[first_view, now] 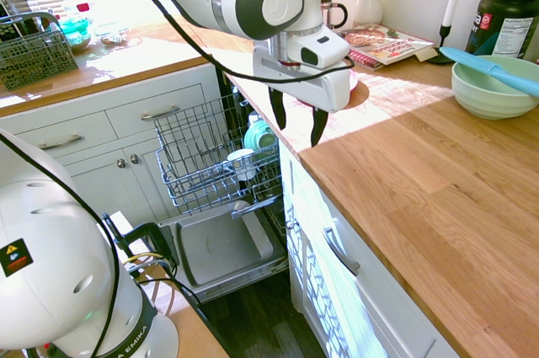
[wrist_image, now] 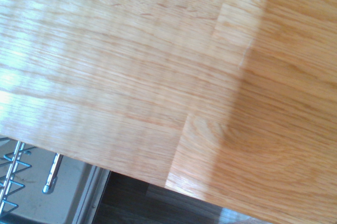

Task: Put the plate in the dishwasher

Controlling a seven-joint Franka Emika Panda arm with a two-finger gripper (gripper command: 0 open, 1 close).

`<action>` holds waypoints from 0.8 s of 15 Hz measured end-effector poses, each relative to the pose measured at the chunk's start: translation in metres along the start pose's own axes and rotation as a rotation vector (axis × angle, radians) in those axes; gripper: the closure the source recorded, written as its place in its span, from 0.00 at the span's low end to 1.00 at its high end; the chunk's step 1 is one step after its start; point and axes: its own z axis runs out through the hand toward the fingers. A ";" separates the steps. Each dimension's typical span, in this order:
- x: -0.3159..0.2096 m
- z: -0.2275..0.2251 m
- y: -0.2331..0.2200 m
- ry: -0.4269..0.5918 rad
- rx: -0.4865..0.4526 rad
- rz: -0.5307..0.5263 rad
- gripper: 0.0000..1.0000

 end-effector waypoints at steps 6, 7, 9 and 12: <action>0.041 -0.041 -0.008 0.022 0.181 0.057 0.00; 0.054 -0.048 -0.014 0.024 0.219 0.058 0.00; 0.080 -0.051 -0.036 0.001 0.278 0.041 0.00; 0.107 -0.034 -0.088 -0.059 0.319 -0.017 0.00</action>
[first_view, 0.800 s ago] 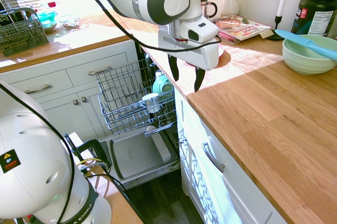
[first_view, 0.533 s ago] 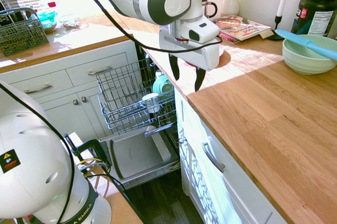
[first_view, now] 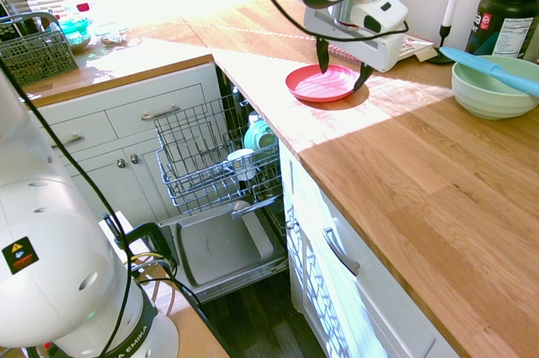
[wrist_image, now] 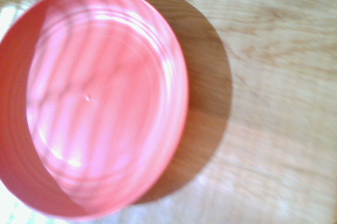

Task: Put the plate in the dishwasher

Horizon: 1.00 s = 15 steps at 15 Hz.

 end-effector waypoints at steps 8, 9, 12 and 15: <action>0.018 0.088 -0.049 -0.110 -0.019 -0.026 1.00; 0.020 0.089 -0.048 -0.099 -0.017 -0.007 1.00; 0.027 0.085 -0.046 -0.076 -0.013 0.034 1.00; 0.028 0.085 -0.052 -0.066 -0.004 0.052 1.00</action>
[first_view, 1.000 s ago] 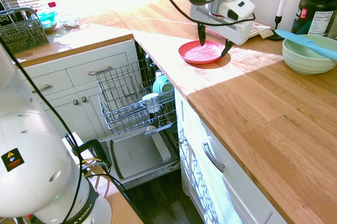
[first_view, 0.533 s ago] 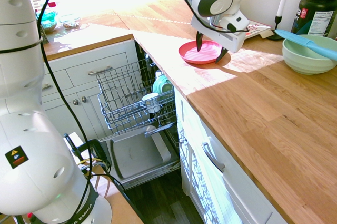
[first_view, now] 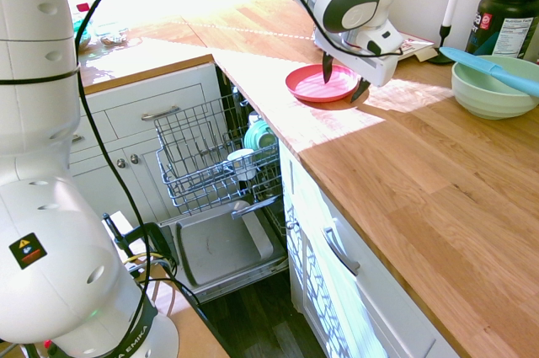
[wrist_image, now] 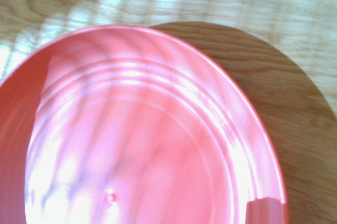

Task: Put the plate in the dishwasher

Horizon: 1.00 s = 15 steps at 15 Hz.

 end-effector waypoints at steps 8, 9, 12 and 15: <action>-0.008 0.024 -0.007 -0.024 -0.015 -0.001 1.00; -0.008 0.025 -0.007 -0.026 -0.015 0.001 1.00; -0.009 0.029 -0.010 -0.032 -0.013 0.001 1.00; -0.009 0.030 -0.016 -0.033 -0.009 -0.005 1.00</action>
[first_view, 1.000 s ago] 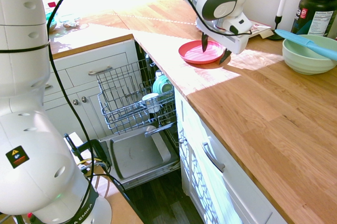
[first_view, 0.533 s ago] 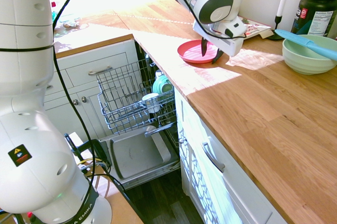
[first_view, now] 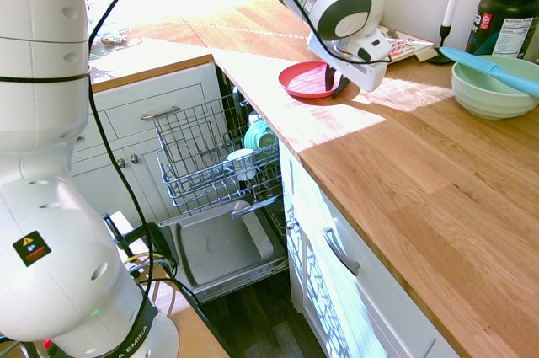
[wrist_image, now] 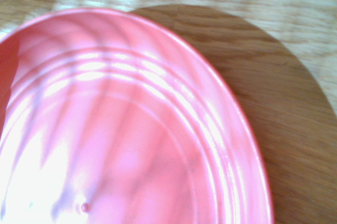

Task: Put the plate in the dishwasher

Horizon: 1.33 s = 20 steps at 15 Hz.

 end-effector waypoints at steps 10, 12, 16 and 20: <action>-0.061 -0.034 -0.067 0.140 -0.082 -0.220 1.00; -0.126 -0.058 -0.095 0.242 -0.113 -0.322 1.00; -0.302 -0.075 -0.091 0.462 -0.180 -0.491 1.00; -0.446 -0.011 -0.090 0.703 -0.319 -0.597 1.00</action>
